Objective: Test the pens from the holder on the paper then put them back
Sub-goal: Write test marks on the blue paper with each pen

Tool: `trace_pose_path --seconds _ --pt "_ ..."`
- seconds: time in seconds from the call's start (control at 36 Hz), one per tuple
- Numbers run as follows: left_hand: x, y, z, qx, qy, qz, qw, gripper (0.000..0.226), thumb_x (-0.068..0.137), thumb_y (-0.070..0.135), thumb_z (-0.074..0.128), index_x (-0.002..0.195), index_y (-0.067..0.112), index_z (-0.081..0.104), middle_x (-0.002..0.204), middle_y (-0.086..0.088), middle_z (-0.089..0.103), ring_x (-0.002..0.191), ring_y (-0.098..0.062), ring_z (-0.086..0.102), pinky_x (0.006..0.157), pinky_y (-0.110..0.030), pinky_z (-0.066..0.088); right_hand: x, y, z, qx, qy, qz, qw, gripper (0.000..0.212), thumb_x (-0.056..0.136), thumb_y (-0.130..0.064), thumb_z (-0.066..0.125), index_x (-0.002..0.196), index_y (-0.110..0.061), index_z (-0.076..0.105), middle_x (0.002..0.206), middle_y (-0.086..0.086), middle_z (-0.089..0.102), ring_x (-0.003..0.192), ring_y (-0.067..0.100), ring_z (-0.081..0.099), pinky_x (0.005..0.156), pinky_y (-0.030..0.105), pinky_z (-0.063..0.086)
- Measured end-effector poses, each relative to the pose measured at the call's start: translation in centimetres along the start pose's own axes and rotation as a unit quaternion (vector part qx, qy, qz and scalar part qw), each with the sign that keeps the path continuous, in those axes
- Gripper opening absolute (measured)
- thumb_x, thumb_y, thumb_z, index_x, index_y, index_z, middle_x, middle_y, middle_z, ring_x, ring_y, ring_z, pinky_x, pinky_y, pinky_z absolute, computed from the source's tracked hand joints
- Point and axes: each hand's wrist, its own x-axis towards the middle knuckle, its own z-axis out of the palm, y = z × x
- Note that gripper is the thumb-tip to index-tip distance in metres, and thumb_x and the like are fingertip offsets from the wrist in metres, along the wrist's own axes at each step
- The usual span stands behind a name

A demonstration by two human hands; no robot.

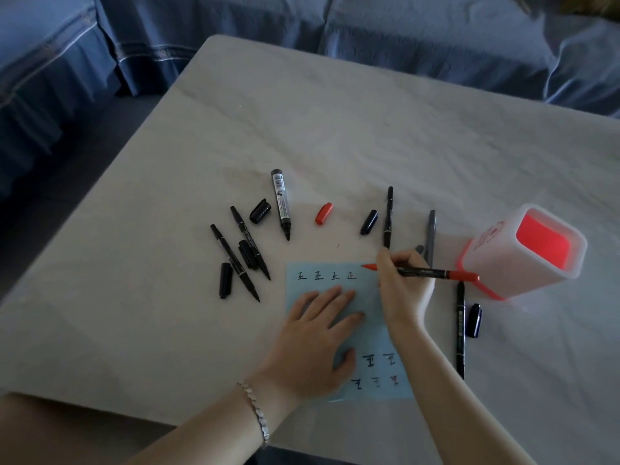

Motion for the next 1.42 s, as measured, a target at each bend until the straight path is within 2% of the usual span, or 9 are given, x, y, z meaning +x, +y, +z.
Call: trace_pose_path --seconds 0.19,0.42,0.53,0.75,1.08,1.17,1.25,1.33,1.42 --pt "-0.3 -0.1 -0.1 0.009 0.017 0.014 1.0 0.043 0.079 0.043 0.046 0.117 0.026 0.057 0.129 0.002 0.057 0.127 -0.016 0.047 0.111 -0.035 0.032 2.2 -3.9 -2.6 -0.072 -0.112 0.03 0.991 0.038 0.084 -0.034 0.063 0.052 -0.016 0.053 0.037 -0.007 0.048 0.029 -0.001 0.038 0.036 0.01 0.034" --pt "-0.5 -1.7 -0.3 0.041 -0.017 0.076 0.996 0.05 0.085 0.044 0.04 0.128 0.023 0.052 0.14 0.001 0.047 0.133 -0.015 0.039 0.107 -0.036 0.028 5.5 -8.3 -3.2 -0.027 -0.256 0.181 0.949 0.027 0.093 -0.014 0.05 0.07 -0.007 0.061 0.049 0.0 0.06 0.039 0.006 0.049 0.038 0.013 0.04" --pt "-0.5 -2.0 -0.5 0.036 -0.006 0.088 0.995 0.045 0.085 0.042 0.041 0.124 0.022 0.056 0.137 0.0 0.051 0.131 -0.015 0.043 0.107 -0.036 0.033 6.5 -8.8 -1.9 -0.182 -0.276 0.095 0.939 0.028 0.092 -0.025 0.052 0.07 -0.01 0.062 0.067 0.005 0.059 0.055 0.012 0.048 0.048 0.016 0.043" --pt "-0.6 -2.3 -0.4 -0.032 0.005 0.068 0.997 0.04 0.082 0.037 0.049 0.118 0.022 0.06 0.13 0.003 0.057 0.126 -0.013 0.046 0.108 -0.031 0.032 7.5 -7.7 2.9 -0.325 -0.36 0.067 0.872 0.03 0.086 -0.027 0.062 0.063 -0.008 0.062 0.057 0.003 0.059 0.048 0.011 0.048 0.049 0.017 0.043" --pt "-0.6 -2.6 -0.1 -0.047 0.027 0.074 0.996 0.039 0.08 0.036 0.051 0.116 0.024 0.06 0.129 0.006 0.057 0.125 -0.01 0.044 0.108 -0.027 0.03 7.1 -5.9 5.4 -0.452 -0.236 -0.036 0.859 0.046 0.081 -0.03 0.068 0.054 -0.009 0.037 0.053 0.005 0.042 0.048 0.019 0.041 0.042 0.026 0.028" --pt "-0.6 -2.6 0.0 -0.044 0.03 0.077 0.996 0.04 0.08 0.036 0.052 0.117 0.024 0.06 0.129 0.006 0.057 0.125 -0.01 0.044 0.108 -0.028 0.03 6.5 -6.8 6.0 -0.43 -0.245 -0.07 0.866 0.029 0.083 -0.031 0.063 0.076 -0.003 0.059 0.075 0.014 0.062 0.07 0.033 0.06 0.059 0.032 0.048" --pt "-0.6 -2.6 0.0 -0.045 0.033 0.079 0.995 0.04 0.08 0.036 0.052 0.116 0.024 0.06 0.128 0.006 0.057 0.125 -0.01 0.045 0.108 -0.027 0.032 5.5 -7.9 7.5 -0.41 -0.278 -0.106 0.862 0.029 0.085 -0.032 0.059 0.096 -0.006 0.064 0.088 0.011 0.066 0.083 0.03 0.062 0.073 0.035 0.051" --pt "-0.7 -2.5 0.0 -0.059 0.036 0.077 0.995 0.038 0.079 0.035 0.052 0.115 0.023 0.06 0.128 0.005 0.057 0.124 -0.011 0.046 0.106 -0.028 0.035 4.5 -8.4 9.9 -0.449 -0.329 -0.127 0.821 0.039 0.086 -0.04 0.056 0.088 -0.002 0.066 0.079 0.012 0.068 0.077 0.028 0.062 0.065 0.031 0.048" --pt "-0.7 -2.4 -0.1 -0.059 0.037 0.078 0.995 0.038 0.078 0.035 0.052 0.114 0.023 0.061 0.127 0.004 0.058 0.124 -0.011 0.047 0.105 -0.029 0.037 4.0 -8.0 12.0 -0.496 -0.346 -0.116 0.788 0.045 0.086 -0.042 0.055 0.061 -0.006 0.045 0.06 0.005 0.049 0.055 0.02 0.047 0.046 0.024 0.031"
